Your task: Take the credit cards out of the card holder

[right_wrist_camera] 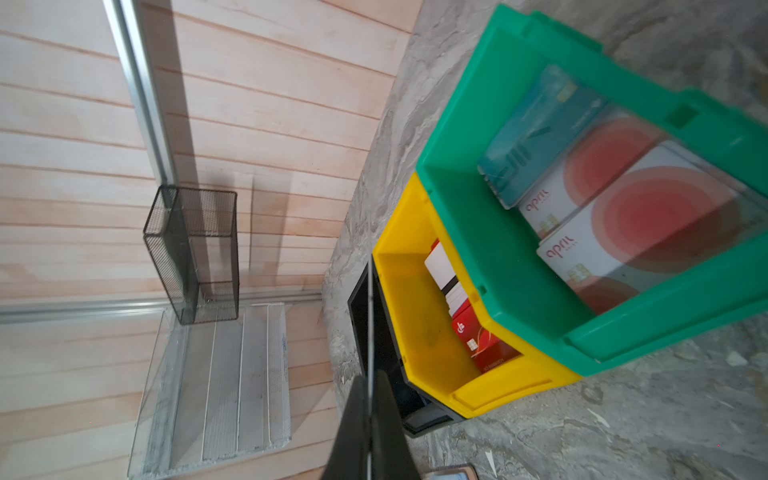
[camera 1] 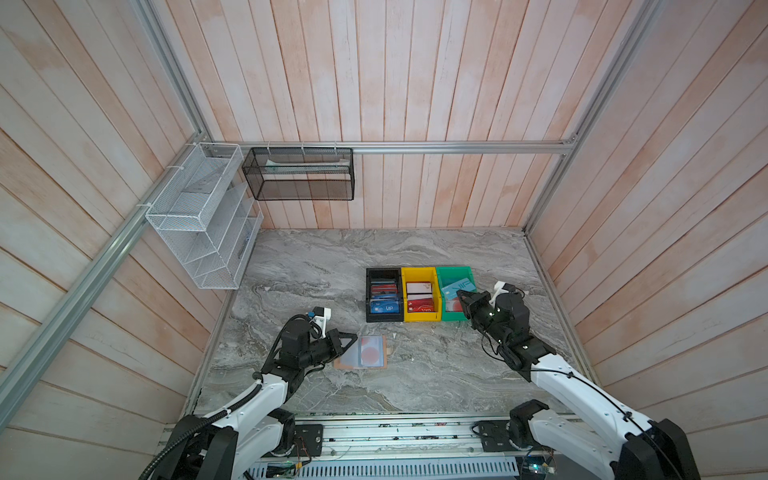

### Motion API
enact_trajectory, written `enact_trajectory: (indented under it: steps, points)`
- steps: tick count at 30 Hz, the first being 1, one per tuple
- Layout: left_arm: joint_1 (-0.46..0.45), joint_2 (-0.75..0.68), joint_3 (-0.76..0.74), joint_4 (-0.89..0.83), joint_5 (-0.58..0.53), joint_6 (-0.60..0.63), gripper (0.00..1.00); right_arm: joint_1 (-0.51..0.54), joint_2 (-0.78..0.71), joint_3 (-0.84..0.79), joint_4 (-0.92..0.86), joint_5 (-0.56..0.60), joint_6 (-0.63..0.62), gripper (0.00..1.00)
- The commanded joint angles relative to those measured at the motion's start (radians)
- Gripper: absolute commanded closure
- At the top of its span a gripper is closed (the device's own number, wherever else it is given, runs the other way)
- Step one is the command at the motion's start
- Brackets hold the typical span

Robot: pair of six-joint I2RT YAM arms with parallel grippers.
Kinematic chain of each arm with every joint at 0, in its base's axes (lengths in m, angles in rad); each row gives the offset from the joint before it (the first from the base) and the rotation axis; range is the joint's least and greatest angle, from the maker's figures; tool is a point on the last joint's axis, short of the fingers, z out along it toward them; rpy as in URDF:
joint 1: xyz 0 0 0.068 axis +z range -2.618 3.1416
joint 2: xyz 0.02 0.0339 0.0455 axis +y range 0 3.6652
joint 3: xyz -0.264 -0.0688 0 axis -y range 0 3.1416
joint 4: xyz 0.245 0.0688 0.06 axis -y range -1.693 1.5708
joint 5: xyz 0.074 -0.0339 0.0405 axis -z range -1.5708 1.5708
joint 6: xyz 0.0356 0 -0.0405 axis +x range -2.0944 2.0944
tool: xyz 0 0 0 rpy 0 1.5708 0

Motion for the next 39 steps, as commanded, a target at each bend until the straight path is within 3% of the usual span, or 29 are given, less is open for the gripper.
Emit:
enact_trajectory:
  steps: [1, 9, 26, 39]
  points:
    - [0.001, -0.018, 0.014, -0.022, -0.021, 0.022, 0.96, -0.01, 0.029, 0.054, -0.03, 0.089, 0.083, 1.0]
    - [0.001, -0.004, 0.018, -0.018, -0.029, 0.02, 0.96, -0.05, 0.065, 0.075, -0.044, 0.182, 0.181, 1.0]
    - [0.001, 0.075, 0.034, 0.021, -0.013, 0.035, 0.96, -0.066, 0.281, 0.141, 0.035, 0.145, 0.338, 1.0]
    - [0.003, 0.1, 0.037, 0.035, -0.004, 0.04, 0.96, -0.067, 0.399, 0.197, 0.053, 0.145, 0.364, 1.0]
